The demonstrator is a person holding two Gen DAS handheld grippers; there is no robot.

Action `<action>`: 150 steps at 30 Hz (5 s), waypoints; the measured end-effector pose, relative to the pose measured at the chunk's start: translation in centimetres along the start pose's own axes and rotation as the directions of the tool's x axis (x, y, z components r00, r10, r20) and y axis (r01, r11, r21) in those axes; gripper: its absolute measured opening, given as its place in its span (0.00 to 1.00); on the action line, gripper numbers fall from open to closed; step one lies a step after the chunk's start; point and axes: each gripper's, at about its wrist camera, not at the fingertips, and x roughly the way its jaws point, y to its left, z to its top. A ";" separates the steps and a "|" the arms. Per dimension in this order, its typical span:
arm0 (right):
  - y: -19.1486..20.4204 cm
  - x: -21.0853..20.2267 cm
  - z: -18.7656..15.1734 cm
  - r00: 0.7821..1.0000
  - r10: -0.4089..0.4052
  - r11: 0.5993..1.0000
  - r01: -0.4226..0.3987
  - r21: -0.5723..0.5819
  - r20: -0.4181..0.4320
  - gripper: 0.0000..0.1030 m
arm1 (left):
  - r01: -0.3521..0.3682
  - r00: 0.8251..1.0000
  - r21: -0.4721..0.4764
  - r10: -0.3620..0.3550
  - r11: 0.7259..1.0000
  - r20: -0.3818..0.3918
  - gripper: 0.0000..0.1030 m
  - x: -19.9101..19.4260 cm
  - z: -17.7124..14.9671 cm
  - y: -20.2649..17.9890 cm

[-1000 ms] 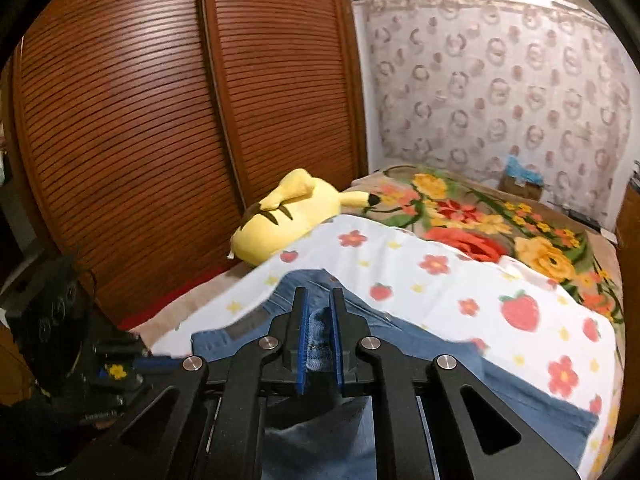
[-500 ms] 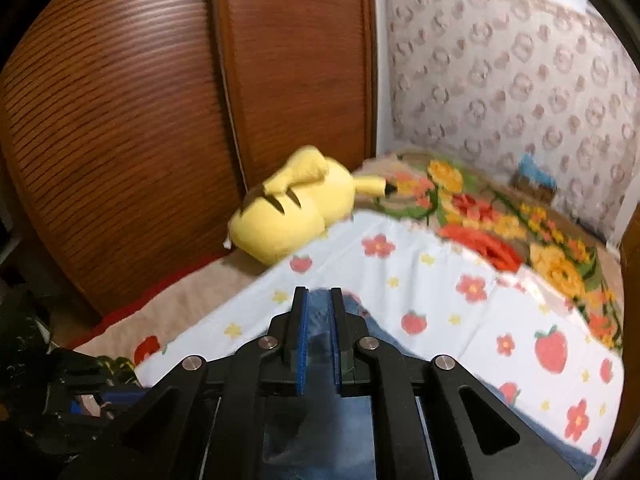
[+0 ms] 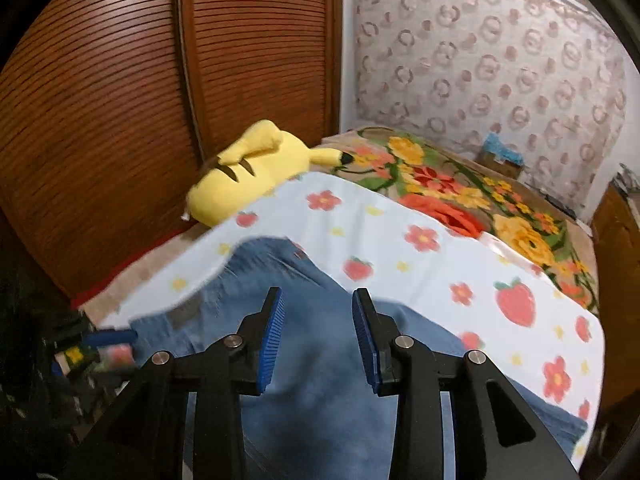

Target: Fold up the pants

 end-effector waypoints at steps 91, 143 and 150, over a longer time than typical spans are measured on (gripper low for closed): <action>-4.2 -4.9 -18.6 0.977 -0.209 0.958 0.212 0.190 -0.038 0.44 | -0.010 0.990 0.070 0.020 0.997 -0.138 0.82 5.9 -1.2 -8.5; -13.3 -16.0 -25.3 0.949 -0.315 0.838 0.280 0.468 -0.004 0.16 | 0.054 0.994 0.102 -0.045 0.993 -0.095 0.82 4.5 -0.2 -12.4; -11.0 -19.1 -20.0 0.949 -0.278 0.895 0.200 0.399 0.147 0.16 | 0.043 0.998 0.081 -0.038 0.996 -0.059 0.82 3.2 0.4 -11.5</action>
